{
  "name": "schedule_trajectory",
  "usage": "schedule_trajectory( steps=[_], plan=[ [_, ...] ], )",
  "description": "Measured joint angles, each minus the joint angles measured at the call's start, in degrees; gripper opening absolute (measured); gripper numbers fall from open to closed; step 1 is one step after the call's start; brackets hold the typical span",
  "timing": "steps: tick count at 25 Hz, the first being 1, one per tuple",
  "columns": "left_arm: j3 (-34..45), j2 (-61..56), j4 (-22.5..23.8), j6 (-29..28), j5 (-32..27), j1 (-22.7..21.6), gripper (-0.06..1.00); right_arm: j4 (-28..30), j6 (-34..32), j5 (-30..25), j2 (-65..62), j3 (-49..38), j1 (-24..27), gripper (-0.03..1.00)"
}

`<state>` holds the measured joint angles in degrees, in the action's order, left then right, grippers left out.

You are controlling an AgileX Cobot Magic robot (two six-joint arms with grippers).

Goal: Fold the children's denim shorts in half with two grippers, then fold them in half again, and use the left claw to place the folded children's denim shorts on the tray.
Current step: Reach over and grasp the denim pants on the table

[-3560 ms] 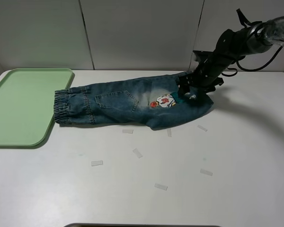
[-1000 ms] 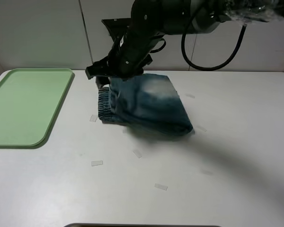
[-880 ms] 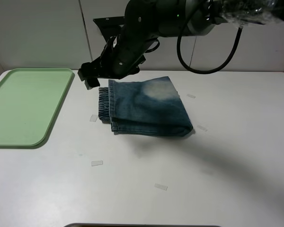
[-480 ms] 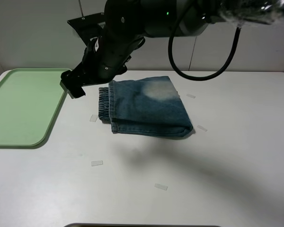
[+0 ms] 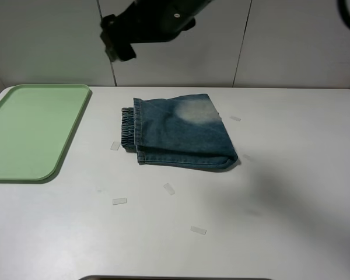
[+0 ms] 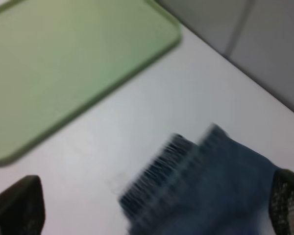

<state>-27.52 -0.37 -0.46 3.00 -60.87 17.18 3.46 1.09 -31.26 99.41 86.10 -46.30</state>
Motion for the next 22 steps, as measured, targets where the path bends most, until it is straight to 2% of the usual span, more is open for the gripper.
schedule_trajectory(
  steps=[8, 9, 18, 22],
  plan=[
    [0.00, 0.00, 0.00, 0.00, 0.00, 0.00, 0.82, 0.32, -1.09, -0.35, -13.89, -20.07, 9.98, 0.69],
    [0.00, 0.00, 0.00, 0.00, 0.00, 0.00, 0.82, 0.32, -1.09, -0.35, -13.89, -20.07, 9.98, 0.69],
    [0.00, 0.00, 0.00, 0.00, 0.00, 0.00, 0.82, -0.71, -1.09, -0.16, -35.66, -40.88, 27.60, 0.69],
    [0.00, 0.00, 0.00, 0.00, 0.00, 0.00, 0.82, -1.45, -1.09, -0.72, -46.98, -46.46, 35.02, 0.69]
  ],
)
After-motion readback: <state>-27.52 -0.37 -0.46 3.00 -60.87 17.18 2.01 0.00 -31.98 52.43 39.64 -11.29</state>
